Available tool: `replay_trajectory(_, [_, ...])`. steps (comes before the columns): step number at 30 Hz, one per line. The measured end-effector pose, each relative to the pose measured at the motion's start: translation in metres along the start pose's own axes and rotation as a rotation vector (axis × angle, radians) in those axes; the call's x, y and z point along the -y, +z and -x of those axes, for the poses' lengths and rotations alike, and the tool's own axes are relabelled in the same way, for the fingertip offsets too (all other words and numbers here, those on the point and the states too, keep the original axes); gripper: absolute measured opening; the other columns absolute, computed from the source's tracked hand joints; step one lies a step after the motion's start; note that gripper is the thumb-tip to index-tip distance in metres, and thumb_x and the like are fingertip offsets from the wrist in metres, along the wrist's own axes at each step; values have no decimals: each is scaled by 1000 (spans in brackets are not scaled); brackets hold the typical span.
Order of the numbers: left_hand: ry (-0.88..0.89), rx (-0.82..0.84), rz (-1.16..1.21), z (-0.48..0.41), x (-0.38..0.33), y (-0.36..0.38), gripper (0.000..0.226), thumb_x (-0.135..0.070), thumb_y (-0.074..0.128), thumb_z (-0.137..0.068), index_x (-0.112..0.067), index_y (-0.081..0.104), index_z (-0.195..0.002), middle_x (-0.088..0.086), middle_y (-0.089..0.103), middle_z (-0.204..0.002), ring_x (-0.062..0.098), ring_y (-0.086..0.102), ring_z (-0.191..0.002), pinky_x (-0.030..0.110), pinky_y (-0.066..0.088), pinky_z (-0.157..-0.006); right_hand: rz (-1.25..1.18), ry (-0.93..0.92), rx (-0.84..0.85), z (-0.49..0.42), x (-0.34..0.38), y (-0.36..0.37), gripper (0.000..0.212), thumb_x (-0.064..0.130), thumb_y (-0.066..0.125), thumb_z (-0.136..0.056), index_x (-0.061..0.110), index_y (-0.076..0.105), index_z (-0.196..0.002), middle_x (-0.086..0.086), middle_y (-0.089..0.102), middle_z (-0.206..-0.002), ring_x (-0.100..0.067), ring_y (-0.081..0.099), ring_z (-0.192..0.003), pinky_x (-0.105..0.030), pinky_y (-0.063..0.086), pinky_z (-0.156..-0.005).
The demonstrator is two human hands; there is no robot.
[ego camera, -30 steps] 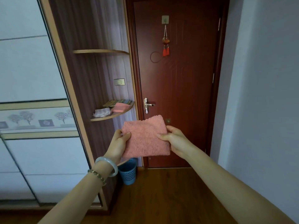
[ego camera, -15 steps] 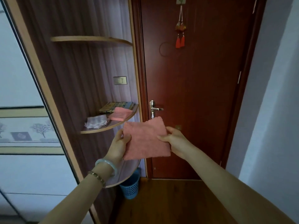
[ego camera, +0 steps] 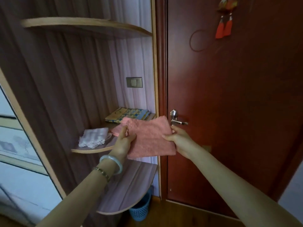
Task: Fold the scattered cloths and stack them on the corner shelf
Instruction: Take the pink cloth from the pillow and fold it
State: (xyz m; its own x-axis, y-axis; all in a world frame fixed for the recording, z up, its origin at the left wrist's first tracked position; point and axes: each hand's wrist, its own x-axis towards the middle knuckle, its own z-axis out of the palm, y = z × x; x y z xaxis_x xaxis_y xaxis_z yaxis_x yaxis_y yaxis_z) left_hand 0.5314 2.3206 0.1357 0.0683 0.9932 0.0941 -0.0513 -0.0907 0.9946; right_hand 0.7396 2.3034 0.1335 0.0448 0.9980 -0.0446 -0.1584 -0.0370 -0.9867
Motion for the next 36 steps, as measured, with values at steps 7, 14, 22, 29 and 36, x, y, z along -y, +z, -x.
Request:
replay_trajectory(7, [-96,-96,67,-81,8,-7,66,-10,65,-81,-16,39,-141,13,57,-127,27,60,-106,46,48,-96,-6,43,75,-109,-7,1,57,0,70,-79,8,51,-131,-10,67,-115,-21,68,-93,-32,55,-72])
replay_trajectory(14, [-69,-158,-85,-163,27,-28,36,-3,56,-89,-18,53,-122,5,62,-101,21,55,-86,29,41,-67,48,39,171,-207,-14,23,39,-4,67,-81,10,60,-117,-9,67,-105,-23,66,-93,-38,54,-82])
replay_trajectory(22, [-142,-278,-193,-210,24,-68,34,-11,63,-88,-17,41,-114,4,55,-87,14,54,-61,21,45,-40,246,-20,293,-301,4,67,33,-4,73,-75,24,60,-86,-2,65,-80,-15,61,-69,-25,51,-67])
replay_trajectory(29, [-292,-416,-149,-197,32,-84,36,-3,58,-90,-2,37,-120,23,58,-93,34,67,-71,51,58,-61,381,-21,500,-356,-27,111,42,4,81,-68,17,64,-104,-16,65,-98,-21,61,-81,-31,47,-75])
replay_trajectory(36, [-364,-585,-180,-185,44,-62,43,-2,66,-85,2,43,-121,22,66,-73,35,70,-65,39,58,-55,497,-107,749,-391,-38,126,34,6,79,-73,10,66,-105,0,63,-82,-10,58,-77,-6,42,-55])
